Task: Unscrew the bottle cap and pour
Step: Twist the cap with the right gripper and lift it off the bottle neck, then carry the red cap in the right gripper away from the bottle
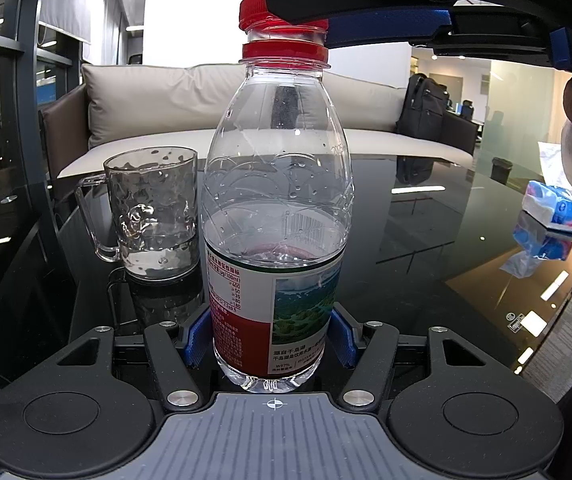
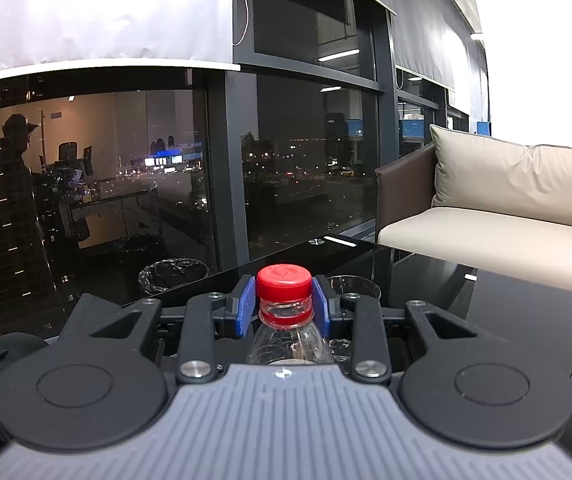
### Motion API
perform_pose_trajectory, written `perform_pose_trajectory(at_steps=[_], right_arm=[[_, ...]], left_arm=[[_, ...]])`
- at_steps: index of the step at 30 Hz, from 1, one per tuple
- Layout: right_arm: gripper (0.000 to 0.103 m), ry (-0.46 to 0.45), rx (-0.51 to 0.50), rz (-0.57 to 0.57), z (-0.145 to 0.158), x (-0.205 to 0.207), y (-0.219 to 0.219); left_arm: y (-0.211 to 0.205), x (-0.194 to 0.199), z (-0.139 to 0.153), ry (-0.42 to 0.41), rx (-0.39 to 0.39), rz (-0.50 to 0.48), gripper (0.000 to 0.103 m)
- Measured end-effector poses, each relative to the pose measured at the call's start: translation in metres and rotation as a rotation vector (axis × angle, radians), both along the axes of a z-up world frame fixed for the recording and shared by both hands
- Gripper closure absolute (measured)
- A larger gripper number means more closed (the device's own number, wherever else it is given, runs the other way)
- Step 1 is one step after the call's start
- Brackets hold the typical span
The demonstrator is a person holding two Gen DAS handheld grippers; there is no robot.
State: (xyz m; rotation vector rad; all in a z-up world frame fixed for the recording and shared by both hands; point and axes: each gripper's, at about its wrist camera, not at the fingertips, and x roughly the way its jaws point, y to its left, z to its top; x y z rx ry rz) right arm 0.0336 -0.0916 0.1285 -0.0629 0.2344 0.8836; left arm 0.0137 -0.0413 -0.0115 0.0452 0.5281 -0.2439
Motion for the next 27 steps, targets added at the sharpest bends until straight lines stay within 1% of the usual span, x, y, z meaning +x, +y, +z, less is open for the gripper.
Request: perform_pose_trajectory(at_steps=[19,23,27], right_arm=[[0.071,-0.031,0.022,-0.01,0.0,-0.004,-0.001],[0.071,-0.043,0.051,-0.033,0.005,-0.005,-0.006],[0.071,-0.052,0.059,-0.05,0.007,-0.004,-0.01]], left_arm=[[0.001,0.0,-0.001,0.0,0.0,0.0,0.047],[0.002,0.0,-0.001,0.001,0.0,0.0,0.047],[0.002,0.001,-0.001,0.002,-0.001,0.0,0.047]])
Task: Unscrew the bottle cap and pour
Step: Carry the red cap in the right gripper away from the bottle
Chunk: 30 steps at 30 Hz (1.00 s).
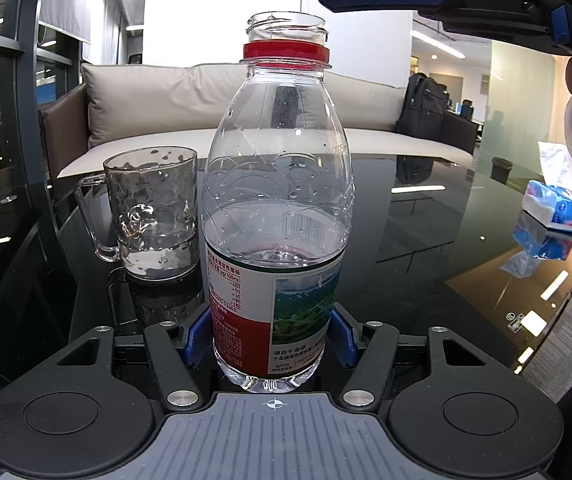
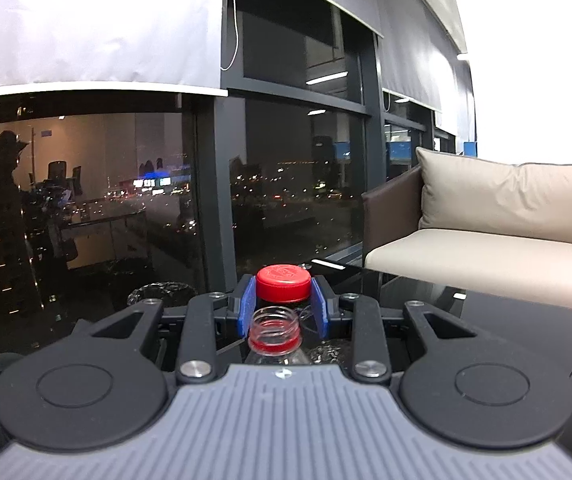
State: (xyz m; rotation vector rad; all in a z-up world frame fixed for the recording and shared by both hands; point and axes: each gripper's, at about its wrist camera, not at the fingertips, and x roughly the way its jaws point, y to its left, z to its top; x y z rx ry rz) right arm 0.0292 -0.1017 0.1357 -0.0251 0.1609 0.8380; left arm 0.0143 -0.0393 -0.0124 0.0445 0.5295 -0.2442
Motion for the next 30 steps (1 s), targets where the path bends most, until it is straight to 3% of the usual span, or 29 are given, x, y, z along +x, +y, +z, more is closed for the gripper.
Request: perform_pose_trajectory(at_steps=[6,12,20,30], right_arm=[[0.071,-0.005,0.017,-0.03,-0.001,0.001,-0.006],[0.071,-0.021,0.046,-0.131,-0.01,-0.001,-0.013],[0.071,0.049,0.057,-0.238,-0.028,0.005,-0.022],[0.071,0.073,0.032,-0.312,-0.058,0.003,-0.018]], left_arm=[[0.0,0.0,0.0,0.0,0.0,0.0,0.047],[-0.001,-0.001,0.0,0.0,0.0,0.0,0.047],[-0.002,-0.001,0.0,0.001,0.0,0.0,0.047],[-0.002,-0.001,0.0,0.001,0.001,0.001,0.047]])
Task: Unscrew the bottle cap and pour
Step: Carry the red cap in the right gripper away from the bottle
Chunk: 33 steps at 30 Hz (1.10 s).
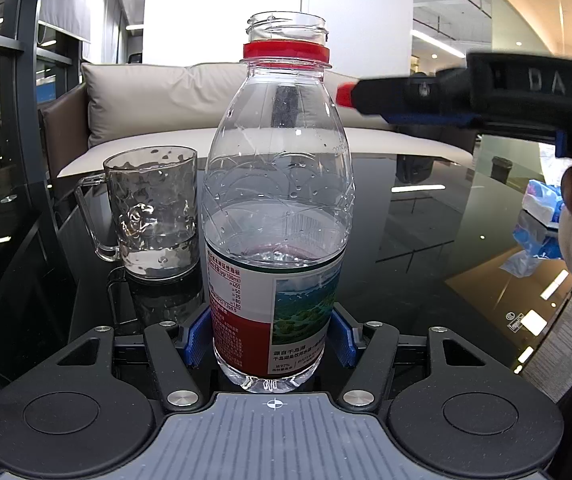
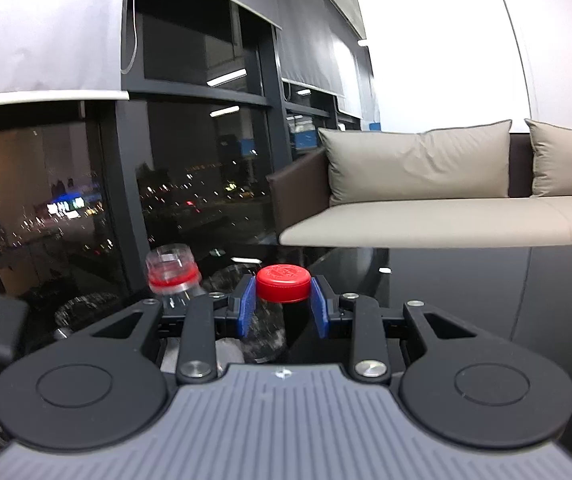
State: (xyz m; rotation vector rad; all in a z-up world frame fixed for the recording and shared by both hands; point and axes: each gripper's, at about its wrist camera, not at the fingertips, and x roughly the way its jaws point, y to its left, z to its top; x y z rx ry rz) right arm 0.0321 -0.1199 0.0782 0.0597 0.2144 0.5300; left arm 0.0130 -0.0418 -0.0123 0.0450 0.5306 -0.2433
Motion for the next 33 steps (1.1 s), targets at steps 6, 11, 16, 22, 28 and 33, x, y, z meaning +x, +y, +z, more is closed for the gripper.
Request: perform_pose_trajectory(at_steps=[6,11,16,22,28,33], right_arm=[[0.071,0.023,-0.018,-0.028,-0.013,0.0,-0.001],[0.071,0.047,-0.024,-0.048,-0.021,-0.001,-0.004],[0.071,0.084,-0.039,-0.064,-0.025,0.004,0.0],[0.071,0.146,-0.056,-0.093,-0.032,0.01,0.001],[0.071,0.199,-0.077,-0.108,-0.039,0.017,0.003],[0.071,0.245,-0.113,-0.119,-0.045,0.023,0.008]], left_arm=[[0.0,0.0,0.0,0.001,0.0,0.0,0.047],[0.0,0.0,0.0,0.003,0.0,0.002,0.047],[0.0,0.0,0.0,0.005,-0.001,0.002,0.047],[0.0,0.0,0.001,0.006,-0.001,0.003,0.047],[0.0,-0.001,0.002,0.007,0.0,0.003,0.047],[0.001,-0.001,0.001,0.007,-0.001,0.003,0.047]])
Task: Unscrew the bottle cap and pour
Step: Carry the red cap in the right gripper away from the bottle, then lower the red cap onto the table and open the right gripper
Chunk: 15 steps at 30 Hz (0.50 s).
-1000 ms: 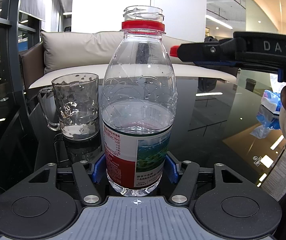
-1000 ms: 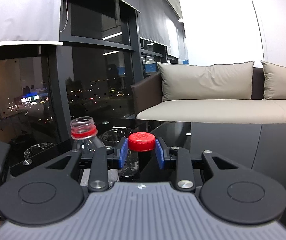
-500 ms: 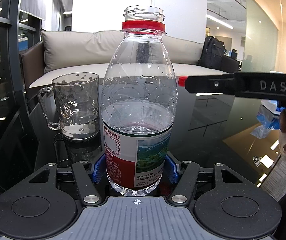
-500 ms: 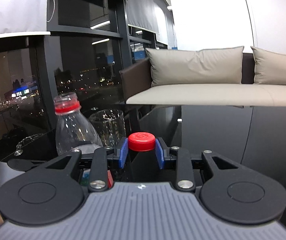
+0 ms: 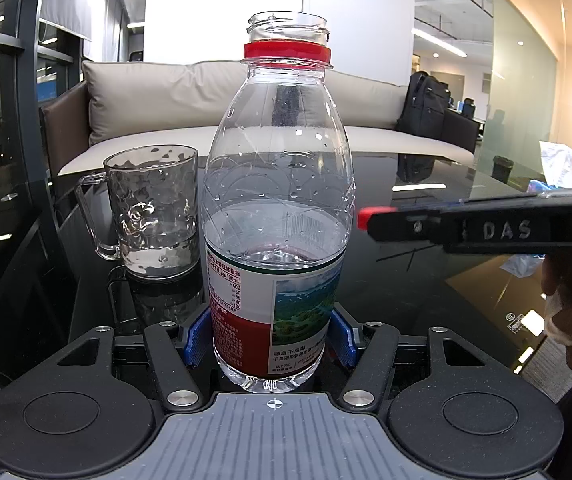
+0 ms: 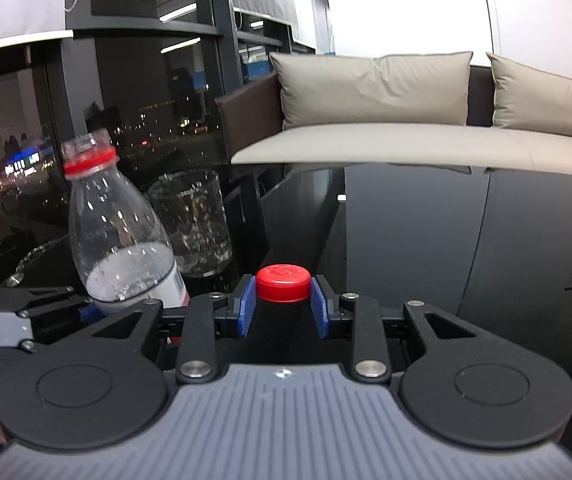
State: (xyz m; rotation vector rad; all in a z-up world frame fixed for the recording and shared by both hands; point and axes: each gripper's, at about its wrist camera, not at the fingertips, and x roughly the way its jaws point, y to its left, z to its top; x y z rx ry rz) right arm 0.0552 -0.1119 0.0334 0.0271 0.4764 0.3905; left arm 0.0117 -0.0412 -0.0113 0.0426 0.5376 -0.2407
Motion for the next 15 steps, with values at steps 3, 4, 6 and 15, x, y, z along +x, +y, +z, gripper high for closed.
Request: perform_pose_trajectory(at_steps=[3,4,6,15], right_arm=[[0.071,0.023,-0.007,0.0,-0.004,0.002,0.002],[0.071,0.031,-0.01,0.0,-0.005,0.002,0.002],[0.071,0.045,-0.015,0.0,-0.007,0.002,0.003],[0.071,0.095,-0.029,0.006,-0.012,0.008,0.006]], left_arm=[[0.0,0.0,0.0,0.0,0.0,0.0,0.047],[0.0,0.0,-0.001,0.0,0.0,0.0,0.047],[0.0,-0.001,-0.001,0.0,-0.001,0.0,0.047],[-0.001,0.0,-0.001,0.001,-0.001,0.0,0.047]])
